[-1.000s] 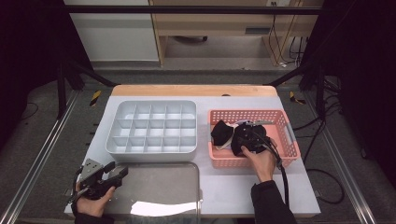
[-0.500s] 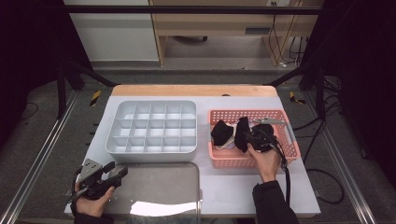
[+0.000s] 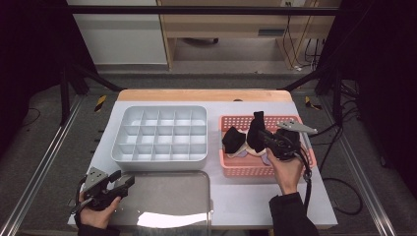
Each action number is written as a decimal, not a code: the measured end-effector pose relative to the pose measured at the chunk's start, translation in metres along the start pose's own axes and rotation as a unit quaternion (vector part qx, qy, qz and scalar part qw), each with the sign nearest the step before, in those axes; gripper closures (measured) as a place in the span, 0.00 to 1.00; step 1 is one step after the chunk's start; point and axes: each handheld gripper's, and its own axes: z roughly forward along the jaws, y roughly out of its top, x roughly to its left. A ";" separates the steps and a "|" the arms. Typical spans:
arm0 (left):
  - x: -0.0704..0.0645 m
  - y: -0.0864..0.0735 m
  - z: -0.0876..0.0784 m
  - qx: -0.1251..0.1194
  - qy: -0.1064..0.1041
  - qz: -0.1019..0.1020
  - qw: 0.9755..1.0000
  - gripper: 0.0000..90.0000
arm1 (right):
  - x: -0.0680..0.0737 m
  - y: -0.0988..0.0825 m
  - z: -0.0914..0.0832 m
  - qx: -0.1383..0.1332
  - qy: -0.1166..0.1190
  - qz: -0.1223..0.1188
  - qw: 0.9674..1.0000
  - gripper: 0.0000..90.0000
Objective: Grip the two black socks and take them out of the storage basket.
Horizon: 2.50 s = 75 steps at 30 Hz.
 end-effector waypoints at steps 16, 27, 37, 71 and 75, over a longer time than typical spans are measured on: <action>0.000 0.000 0.000 0.001 0.004 0.001 1.000 0.45 | 0.014 0.005 -0.018 -0.014 0.027 -0.018 0.999 0.89; 0.003 0.000 -0.001 -0.002 0.006 -0.008 1.000 0.44 | 0.028 0.002 -0.027 -0.011 0.055 -0.024 0.998 0.89; 0.005 -0.001 -0.001 0.001 0.007 -0.012 1.000 0.44 | 0.040 -0.014 -0.044 0.001 0.090 -0.034 0.995 0.89; 0.008 -0.002 0.000 0.000 0.014 0.001 1.000 0.47 | 0.080 -0.065 -0.051 0.052 0.182 -0.056 0.980 0.89; 0.008 -0.002 0.000 -0.005 0.014 0.006 1.000 0.47 | 0.085 -0.076 -0.042 0.076 0.188 -0.060 0.977 0.89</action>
